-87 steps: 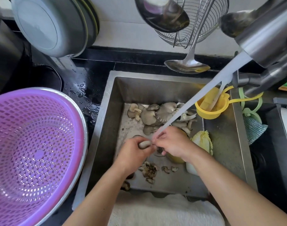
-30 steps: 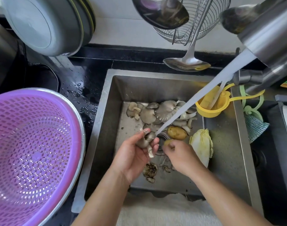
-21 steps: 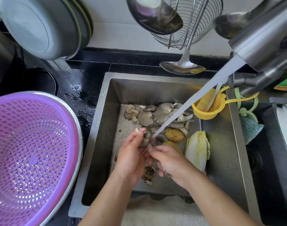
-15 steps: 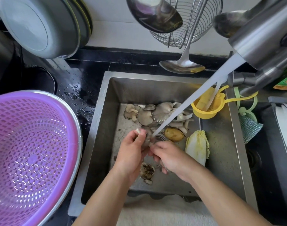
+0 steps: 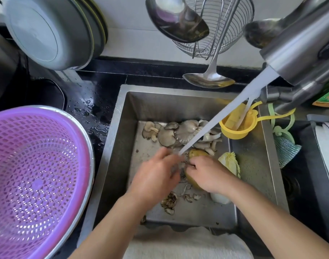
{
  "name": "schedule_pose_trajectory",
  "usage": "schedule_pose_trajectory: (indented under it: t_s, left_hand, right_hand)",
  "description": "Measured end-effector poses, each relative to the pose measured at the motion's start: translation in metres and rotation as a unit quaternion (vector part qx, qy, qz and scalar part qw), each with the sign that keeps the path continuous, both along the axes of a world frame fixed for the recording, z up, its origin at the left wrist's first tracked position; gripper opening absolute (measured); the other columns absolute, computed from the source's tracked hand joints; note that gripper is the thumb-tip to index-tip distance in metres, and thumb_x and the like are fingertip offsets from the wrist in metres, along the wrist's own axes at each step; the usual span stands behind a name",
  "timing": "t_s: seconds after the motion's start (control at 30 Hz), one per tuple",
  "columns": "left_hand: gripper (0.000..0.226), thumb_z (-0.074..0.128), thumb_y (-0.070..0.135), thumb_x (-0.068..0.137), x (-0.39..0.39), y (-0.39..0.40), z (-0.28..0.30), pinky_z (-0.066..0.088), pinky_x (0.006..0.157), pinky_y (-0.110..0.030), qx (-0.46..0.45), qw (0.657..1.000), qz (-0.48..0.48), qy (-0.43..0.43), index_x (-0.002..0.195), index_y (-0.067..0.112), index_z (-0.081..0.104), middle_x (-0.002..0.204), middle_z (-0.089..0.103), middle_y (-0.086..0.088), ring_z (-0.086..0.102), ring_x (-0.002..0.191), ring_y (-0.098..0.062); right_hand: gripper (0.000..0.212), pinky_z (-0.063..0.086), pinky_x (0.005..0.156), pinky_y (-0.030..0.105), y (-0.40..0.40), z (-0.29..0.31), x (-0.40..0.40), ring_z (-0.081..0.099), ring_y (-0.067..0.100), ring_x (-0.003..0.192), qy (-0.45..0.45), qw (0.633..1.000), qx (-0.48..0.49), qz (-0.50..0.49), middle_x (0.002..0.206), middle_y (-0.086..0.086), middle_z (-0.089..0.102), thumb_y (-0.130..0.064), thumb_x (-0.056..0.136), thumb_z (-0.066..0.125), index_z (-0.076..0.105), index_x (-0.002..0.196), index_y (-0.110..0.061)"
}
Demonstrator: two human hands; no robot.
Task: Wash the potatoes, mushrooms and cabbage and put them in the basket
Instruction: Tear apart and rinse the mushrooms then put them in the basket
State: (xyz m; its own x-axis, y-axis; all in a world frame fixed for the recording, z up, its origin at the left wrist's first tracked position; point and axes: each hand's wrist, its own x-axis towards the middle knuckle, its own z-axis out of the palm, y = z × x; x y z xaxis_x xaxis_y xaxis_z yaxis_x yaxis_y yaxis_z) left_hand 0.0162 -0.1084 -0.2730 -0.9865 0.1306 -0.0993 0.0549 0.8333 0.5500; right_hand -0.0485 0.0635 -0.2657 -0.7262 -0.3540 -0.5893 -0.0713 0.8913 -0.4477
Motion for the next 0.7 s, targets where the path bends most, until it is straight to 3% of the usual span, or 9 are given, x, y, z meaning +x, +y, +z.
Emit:
schedule_pose_trajectory:
  t_s: [0.07,0.13,0.3,0.47,0.53,0.7]
  left_hand:
    - [0.032,0.057,0.038,0.102,-0.004,0.010,0.002,0.058,0.072,-0.041,-0.090,0.995,-0.037,-0.034,0.133,0.031,0.061,0.131,0.053,0.009,0.073,0.091,-0.027]
    - [0.023,0.047,0.039,0.107,-0.008,0.014,0.002,0.056,0.073,-0.042,-0.135,0.989,-0.022,-0.057,0.123,0.027,0.060,0.119,0.056,0.006,0.072,0.093,-0.031]
    - [0.022,0.043,0.019,0.105,-0.012,0.023,0.007,0.053,0.074,-0.038,-0.220,0.971,-0.035,-0.083,0.116,0.020,0.063,0.113,0.067,-0.001,0.073,0.098,-0.030]
    - [0.020,0.045,0.015,0.104,-0.004,0.022,0.021,0.041,0.072,-0.031,-0.239,0.962,-0.020,-0.132,0.113,0.019,0.063,0.111,0.071,-0.002,0.072,0.103,-0.029]
    - [0.021,0.044,0.018,0.105,0.000,0.019,0.025,0.042,0.074,-0.031,-0.243,0.960,-0.012,-0.139,0.114,0.020,0.063,0.112,0.072,0.000,0.071,0.105,-0.028]
    - [0.019,0.048,0.022,0.104,-0.004,0.005,0.024,0.040,0.072,-0.032,-0.215,0.968,-0.009,-0.129,0.106,0.024,0.068,0.108,0.070,0.001,0.070,0.101,-0.028]
  right_hand:
    - [0.037,0.042,0.062,0.036,-0.003,0.003,-0.002,0.056,0.021,0.071,-0.031,0.999,-0.031,-0.012,0.073,0.000,0.056,-0.032,0.101,0.050,0.053,0.068,-0.017]
    - [0.037,0.041,0.062,0.037,-0.006,0.006,-0.004,0.055,0.022,0.071,-0.046,0.998,-0.037,-0.017,0.072,0.002,0.056,-0.032,0.100,0.050,0.051,0.067,-0.016]
    - [0.012,0.054,0.077,0.040,-0.021,0.017,0.004,0.062,0.029,0.091,0.063,0.990,0.046,0.118,0.103,0.008,0.065,-0.017,0.099,0.047,0.057,0.093,-0.020]
    - [0.018,0.039,0.067,0.035,-0.035,0.026,0.010,0.053,0.026,0.086,0.091,0.971,0.109,0.193,0.095,0.007,0.057,-0.003,0.096,0.052,0.065,0.104,-0.012]
    - [0.020,0.038,0.067,0.035,-0.040,0.030,0.011,0.056,0.028,0.088,0.095,0.965,0.115,0.216,0.101,0.009,0.060,-0.003,0.097,0.051,0.065,0.108,-0.012]
    - [0.023,0.039,0.062,0.037,-0.039,0.032,0.007,0.060,0.032,0.084,0.113,0.945,0.082,0.297,0.087,0.008,0.049,0.007,0.093,0.047,0.061,0.100,-0.010]
